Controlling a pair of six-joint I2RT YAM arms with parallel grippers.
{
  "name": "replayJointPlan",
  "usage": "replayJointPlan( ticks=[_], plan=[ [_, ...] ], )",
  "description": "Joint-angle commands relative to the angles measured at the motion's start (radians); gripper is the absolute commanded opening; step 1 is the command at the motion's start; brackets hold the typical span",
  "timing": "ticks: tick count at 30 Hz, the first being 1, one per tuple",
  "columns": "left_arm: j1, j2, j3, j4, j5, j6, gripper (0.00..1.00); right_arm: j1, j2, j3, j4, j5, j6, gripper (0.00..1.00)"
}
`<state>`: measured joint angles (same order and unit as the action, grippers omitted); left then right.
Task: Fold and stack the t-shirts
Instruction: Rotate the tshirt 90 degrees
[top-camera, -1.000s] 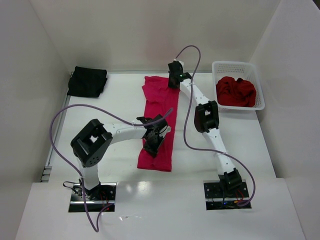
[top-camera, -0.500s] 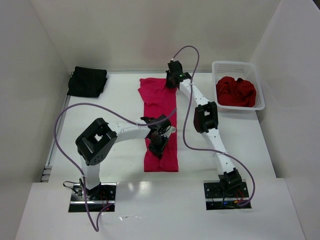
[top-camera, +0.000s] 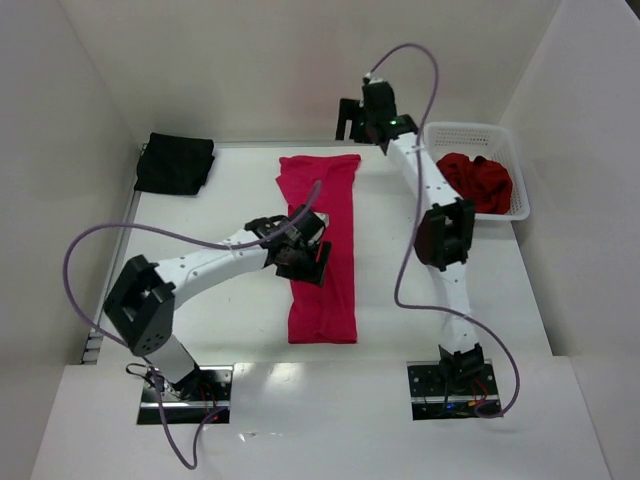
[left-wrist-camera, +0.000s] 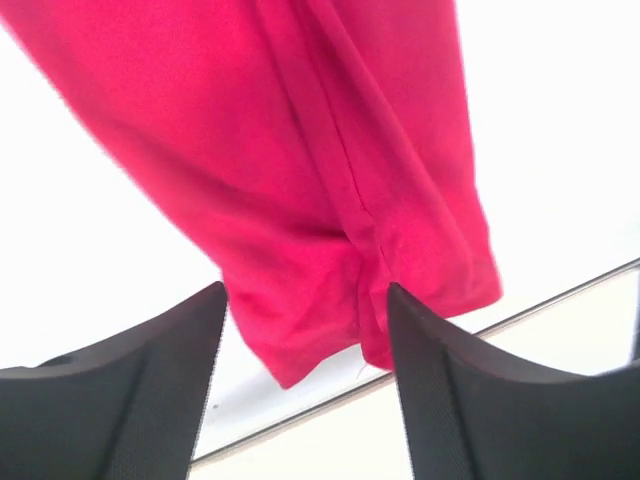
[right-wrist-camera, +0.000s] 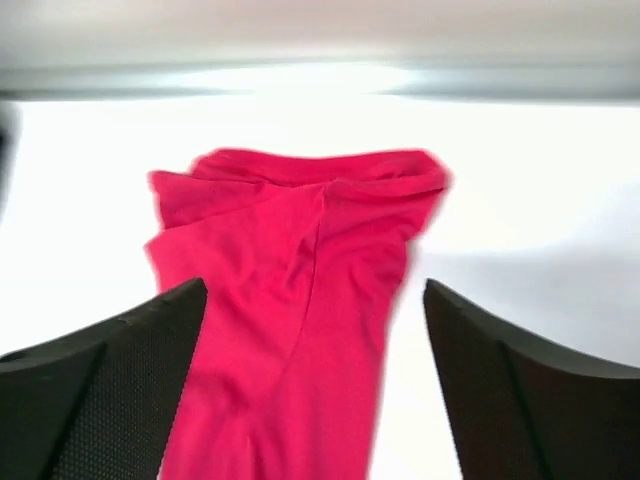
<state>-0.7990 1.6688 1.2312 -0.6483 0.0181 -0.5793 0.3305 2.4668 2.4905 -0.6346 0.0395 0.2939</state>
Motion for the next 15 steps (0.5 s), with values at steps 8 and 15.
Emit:
replayJointPlan(
  ticks=[8,15],
  plan=[
    [0.087,-0.233,-0.064,0.002,0.021,-0.159,0.98,-0.01,-0.739,-0.846,0.15,-0.097,0.023,1.0],
    [0.146,-0.486,-0.272,0.159,0.183,-0.2,1.0,-0.01,-1.117,-1.34,0.188,-0.292,0.152,1.0]
  ],
)
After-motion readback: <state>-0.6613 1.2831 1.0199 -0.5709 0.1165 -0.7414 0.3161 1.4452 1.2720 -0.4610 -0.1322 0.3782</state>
